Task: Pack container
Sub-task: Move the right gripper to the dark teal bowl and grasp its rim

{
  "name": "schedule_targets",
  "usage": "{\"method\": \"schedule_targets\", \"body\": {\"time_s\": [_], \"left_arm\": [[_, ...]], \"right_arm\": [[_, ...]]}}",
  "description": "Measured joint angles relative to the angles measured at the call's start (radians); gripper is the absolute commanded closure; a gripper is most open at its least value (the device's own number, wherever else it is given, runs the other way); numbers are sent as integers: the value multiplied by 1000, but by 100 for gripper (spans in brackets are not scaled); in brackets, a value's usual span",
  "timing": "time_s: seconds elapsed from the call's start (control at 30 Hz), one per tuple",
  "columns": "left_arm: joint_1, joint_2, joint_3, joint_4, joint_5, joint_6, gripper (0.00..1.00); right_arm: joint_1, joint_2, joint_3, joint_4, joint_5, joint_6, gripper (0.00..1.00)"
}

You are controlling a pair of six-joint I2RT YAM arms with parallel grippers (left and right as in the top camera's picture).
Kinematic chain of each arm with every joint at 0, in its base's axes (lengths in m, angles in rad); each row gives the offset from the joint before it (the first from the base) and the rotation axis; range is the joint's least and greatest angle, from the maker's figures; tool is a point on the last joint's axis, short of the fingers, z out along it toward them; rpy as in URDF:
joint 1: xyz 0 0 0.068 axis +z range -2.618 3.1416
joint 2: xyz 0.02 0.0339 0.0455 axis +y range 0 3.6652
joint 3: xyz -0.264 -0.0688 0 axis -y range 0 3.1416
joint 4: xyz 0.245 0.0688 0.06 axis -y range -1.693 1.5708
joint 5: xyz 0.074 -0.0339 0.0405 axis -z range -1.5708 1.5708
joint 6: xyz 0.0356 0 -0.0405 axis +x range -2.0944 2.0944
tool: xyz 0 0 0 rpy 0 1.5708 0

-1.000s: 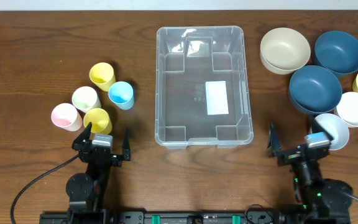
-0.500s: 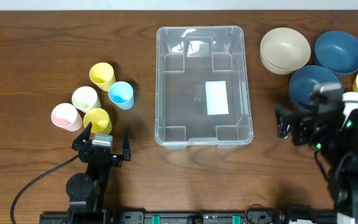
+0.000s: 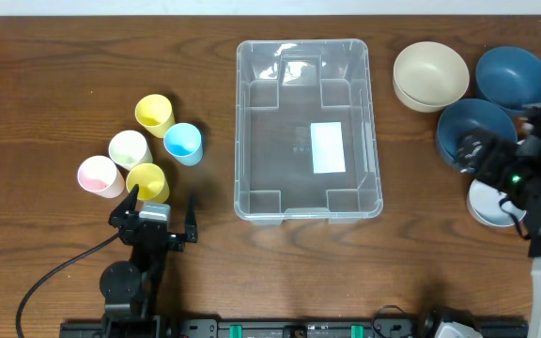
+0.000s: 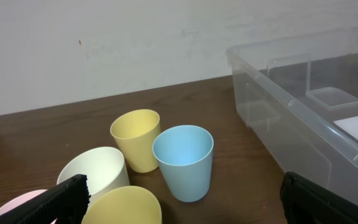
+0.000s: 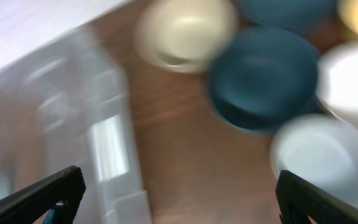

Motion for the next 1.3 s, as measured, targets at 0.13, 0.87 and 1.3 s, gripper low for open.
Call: {"method": "schedule_targets", "body": {"time_s": [0.13, 0.87, 1.3], "left_arm": [[0, 0, 0, 0, 0, 0, 2], [0, 0, 0, 0, 0, 0, 2], [0, 0, 0, 0, 0, 0, 2]], "right_arm": [[-104, 56, 0, 5, 24, 229, 1], [-104, 430, 0, 84, -60, 538, 4], [87, 511, 0, 79, 90, 1011, 2]]}}
